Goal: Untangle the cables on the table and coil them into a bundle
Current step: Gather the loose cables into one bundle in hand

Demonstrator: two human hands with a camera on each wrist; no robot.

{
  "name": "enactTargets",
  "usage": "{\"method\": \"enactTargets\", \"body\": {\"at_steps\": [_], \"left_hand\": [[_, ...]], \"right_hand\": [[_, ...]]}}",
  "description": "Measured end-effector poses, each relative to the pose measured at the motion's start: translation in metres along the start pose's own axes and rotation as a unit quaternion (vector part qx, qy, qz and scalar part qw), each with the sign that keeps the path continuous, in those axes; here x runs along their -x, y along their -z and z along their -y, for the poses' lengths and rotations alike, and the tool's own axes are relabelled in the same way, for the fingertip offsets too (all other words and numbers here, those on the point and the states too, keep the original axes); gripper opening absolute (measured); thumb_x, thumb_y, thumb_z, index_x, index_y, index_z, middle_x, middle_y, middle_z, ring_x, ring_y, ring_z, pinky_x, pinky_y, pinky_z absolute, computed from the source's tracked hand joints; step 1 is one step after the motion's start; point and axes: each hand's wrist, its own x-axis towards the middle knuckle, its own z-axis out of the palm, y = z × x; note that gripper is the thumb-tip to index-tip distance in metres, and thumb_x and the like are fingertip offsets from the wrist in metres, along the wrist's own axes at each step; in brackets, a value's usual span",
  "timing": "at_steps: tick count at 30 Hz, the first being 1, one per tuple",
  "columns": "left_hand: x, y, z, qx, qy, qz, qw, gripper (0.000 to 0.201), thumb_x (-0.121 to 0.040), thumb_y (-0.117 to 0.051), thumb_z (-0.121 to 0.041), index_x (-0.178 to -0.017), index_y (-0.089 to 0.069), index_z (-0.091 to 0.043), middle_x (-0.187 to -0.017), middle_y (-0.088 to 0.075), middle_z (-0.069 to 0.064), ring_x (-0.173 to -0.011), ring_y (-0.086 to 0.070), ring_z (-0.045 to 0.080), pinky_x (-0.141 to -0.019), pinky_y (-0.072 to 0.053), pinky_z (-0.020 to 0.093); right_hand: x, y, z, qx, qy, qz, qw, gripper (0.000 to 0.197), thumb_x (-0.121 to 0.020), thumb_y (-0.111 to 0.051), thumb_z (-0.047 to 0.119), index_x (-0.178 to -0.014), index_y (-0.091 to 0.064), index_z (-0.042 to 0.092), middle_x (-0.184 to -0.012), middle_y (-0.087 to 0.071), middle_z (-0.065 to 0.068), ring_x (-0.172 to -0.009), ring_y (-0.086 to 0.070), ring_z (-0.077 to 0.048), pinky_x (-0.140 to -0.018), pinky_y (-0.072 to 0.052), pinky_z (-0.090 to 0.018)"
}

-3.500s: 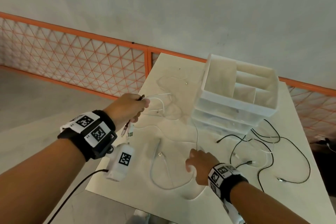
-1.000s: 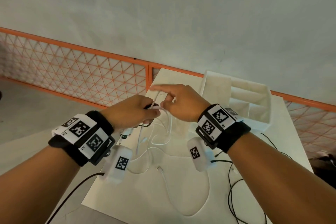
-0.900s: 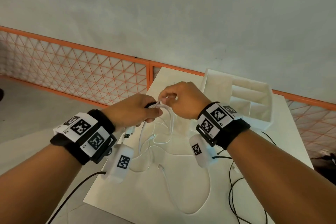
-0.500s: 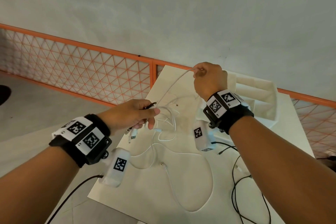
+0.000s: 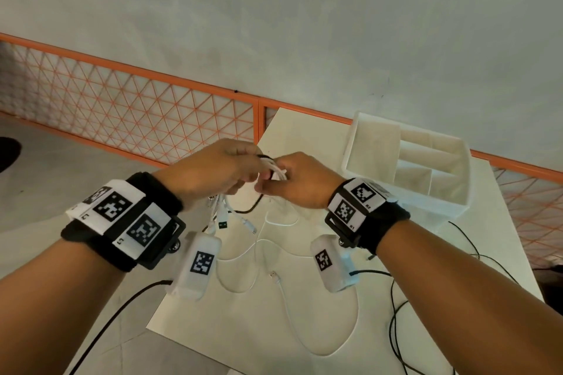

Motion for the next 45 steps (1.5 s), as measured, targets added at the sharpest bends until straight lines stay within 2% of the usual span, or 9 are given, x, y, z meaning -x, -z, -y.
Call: {"method": "enactTargets", "body": {"at_steps": [9, 12, 15, 17, 23, 29, 34, 39, 45], "left_hand": [[0.014, 0.020, -0.017, 0.187, -0.176, -0.092, 0.962, 0.040, -0.094, -0.053, -0.040, -0.081, -0.069, -0.006, -0.053, -0.027, -0.006, -0.051, -0.019, 0.016, -0.048, -0.020, 0.025], [0.013, 0.025, 0.001, 0.202, -0.143, -0.063, 0.967, 0.035, -0.096, -0.053, -0.035, -0.081, -0.068, -0.007, -0.054, -0.025, -0.005, -0.051, -0.018, 0.015, -0.049, -0.018, 0.029], [0.015, 0.034, 0.021, 0.163, -0.093, -0.074, 0.979, 0.036, -0.096, -0.056, -0.033, -0.071, -0.066, -0.009, -0.055, -0.027, -0.003, -0.052, -0.022, 0.014, -0.050, -0.022, 0.026], [0.017, 0.037, 0.028, 0.120, -0.063, -0.079, 0.988, 0.039, -0.096, -0.054, -0.034, -0.065, -0.072, -0.020, -0.057, -0.026, 0.000, -0.054, -0.021, 0.015, -0.050, -0.022, 0.025], [0.000, 0.031, 0.029, 0.077, -0.034, -0.094, 0.992, 0.049, -0.102, -0.046, -0.038, -0.064, -0.075, -0.031, -0.068, -0.018, 0.011, -0.060, -0.015, 0.024, -0.056, -0.017, 0.033], [-0.024, 0.017, 0.051, 0.060, 0.039, -0.123, 0.990, 0.054, -0.102, -0.048, -0.036, -0.055, -0.062, -0.013, -0.053, -0.024, -0.006, -0.050, -0.016, 0.015, -0.055, -0.012, 0.035], [-0.036, 0.007, 0.079, 0.004, 0.131, -0.131, 0.983, 0.038, -0.104, -0.045, -0.029, -0.072, -0.059, -0.014, -0.064, -0.037, 0.007, -0.050, -0.024, 0.016, -0.046, -0.022, 0.025], [-0.037, -0.004, 0.091, 0.000, 0.167, -0.136, 0.977, 0.032, -0.104, -0.044, -0.027, -0.089, -0.064, -0.008, -0.059, -0.041, -0.001, -0.061, -0.042, 0.020, -0.056, -0.040, 0.027], [-0.043, -0.016, 0.096, 0.060, 0.196, -0.175, 0.963, 0.030, -0.104, -0.043, -0.018, -0.079, -0.054, -0.006, -0.057, -0.029, 0.001, -0.046, -0.025, 0.014, -0.038, -0.027, 0.021]], "right_hand": [[-0.019, -0.021, -0.048, -0.066, -0.179, -0.058, 0.980, 0.031, -0.088, -0.071, 0.042, -0.089, -0.069, 0.011, -0.071, -0.072, -0.004, -0.049, -0.058, -0.011, -0.053, -0.052, -0.024], [-0.028, 0.005, -0.035, -0.052, -0.113, -0.136, 0.983, 0.023, -0.079, -0.076, 0.017, -0.100, -0.068, 0.012, -0.097, -0.071, -0.009, -0.081, -0.066, -0.023, -0.081, -0.060, -0.039], [-0.045, 0.046, -0.023, -0.089, -0.050, -0.274, 0.956, 0.009, -0.074, -0.061, 0.013, -0.070, -0.069, 0.014, -0.091, -0.069, -0.019, -0.074, -0.068, -0.029, -0.058, -0.058, -0.037], [-0.055, 0.066, -0.013, -0.056, -0.008, -0.302, 0.952, 0.011, -0.077, -0.058, 0.022, -0.082, -0.068, 0.023, -0.088, -0.072, -0.009, -0.078, -0.070, -0.028, -0.068, -0.060, -0.040], [-0.062, 0.096, -0.003, 0.030, 0.057, -0.390, 0.919, 0.024, -0.092, -0.065, 0.029, -0.113, -0.059, 0.020, -0.079, -0.056, 0.014, -0.067, -0.051, -0.003, -0.066, -0.044, -0.009], [-0.059, 0.086, -0.030, 0.049, -0.023, -0.299, 0.953, 0.024, -0.093, -0.067, 0.022, -0.112, -0.053, 0.025, -0.083, -0.062, 0.005, -0.059, -0.059, -0.005, -0.054, -0.045, -0.013], [-0.052, 0.051, -0.053, 0.114, -0.157, -0.104, 0.975, 0.056, -0.085, -0.071, 0.011, -0.134, -0.045, 0.020, -0.114, -0.060, -0.012, -0.087, -0.067, -0.030, -0.065, -0.055, -0.032], [-0.042, 0.034, -0.053, 0.116, -0.171, -0.071, 0.976, 0.085, -0.088, -0.057, 0.004, -0.158, -0.015, 0.032, -0.135, -0.055, -0.016, -0.093, -0.070, -0.031, -0.080, -0.060, -0.037], [0.004, -0.002, -0.045, 0.016, -0.072, -0.090, 0.993, 0.032, -0.092, -0.063, 0.015, -0.123, -0.064, 0.020, -0.103, -0.073, -0.005, -0.075, -0.064, -0.013, -0.072, -0.051, -0.024]]}}
